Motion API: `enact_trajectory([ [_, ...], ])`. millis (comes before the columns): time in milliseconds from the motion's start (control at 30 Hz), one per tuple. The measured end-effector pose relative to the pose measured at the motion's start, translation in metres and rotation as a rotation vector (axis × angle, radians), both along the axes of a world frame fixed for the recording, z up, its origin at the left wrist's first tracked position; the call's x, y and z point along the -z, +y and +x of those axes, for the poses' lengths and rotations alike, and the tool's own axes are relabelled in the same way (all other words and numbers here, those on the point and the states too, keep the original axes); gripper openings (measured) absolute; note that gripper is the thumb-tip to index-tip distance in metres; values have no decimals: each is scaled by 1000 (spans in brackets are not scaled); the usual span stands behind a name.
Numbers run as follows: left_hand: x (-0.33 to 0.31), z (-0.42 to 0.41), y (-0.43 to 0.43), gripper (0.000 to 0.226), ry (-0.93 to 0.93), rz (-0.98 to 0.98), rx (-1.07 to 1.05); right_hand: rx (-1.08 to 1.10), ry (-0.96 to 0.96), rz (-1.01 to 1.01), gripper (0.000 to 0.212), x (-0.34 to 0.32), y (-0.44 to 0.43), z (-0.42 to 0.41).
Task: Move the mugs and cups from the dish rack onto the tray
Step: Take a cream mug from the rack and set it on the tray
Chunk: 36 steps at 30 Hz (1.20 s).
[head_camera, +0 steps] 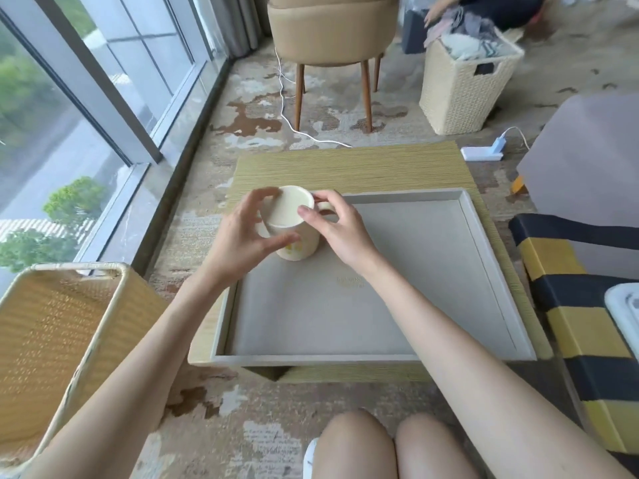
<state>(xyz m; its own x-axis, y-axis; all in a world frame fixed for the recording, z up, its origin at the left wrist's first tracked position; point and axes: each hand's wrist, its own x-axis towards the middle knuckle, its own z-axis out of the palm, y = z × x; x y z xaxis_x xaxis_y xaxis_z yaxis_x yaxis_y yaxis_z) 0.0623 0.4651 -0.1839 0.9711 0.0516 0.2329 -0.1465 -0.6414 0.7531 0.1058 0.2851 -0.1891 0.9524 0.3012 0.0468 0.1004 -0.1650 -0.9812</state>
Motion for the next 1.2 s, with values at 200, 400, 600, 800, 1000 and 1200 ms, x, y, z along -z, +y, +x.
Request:
enact_trajectory([
  [200, 1, 0, 30, 67, -37, 11, -82, -19, -67, -75, 33, 4, 37, 7],
  [400, -4, 5, 44, 68, -32, 39, -105, -22, -82, -122, 36, 7, 59, 19],
  [600, -5, 13, 43, 70, -30, 100, -106, -31, -130, -139, 34, 6, 61, 30],
  [800, -10, 10, 37, 73, 52, 324, -135, -74, -134, -304, 42, 4, 50, 30],
  [1000, -43, -4, 9, 57, -21, 450, -96, 13, -202, -374, 37, -24, 3, 8],
  [1200, -71, -19, -72, 30, -136, 384, 69, 173, -288, -425, 31, -71, -101, -46],
])
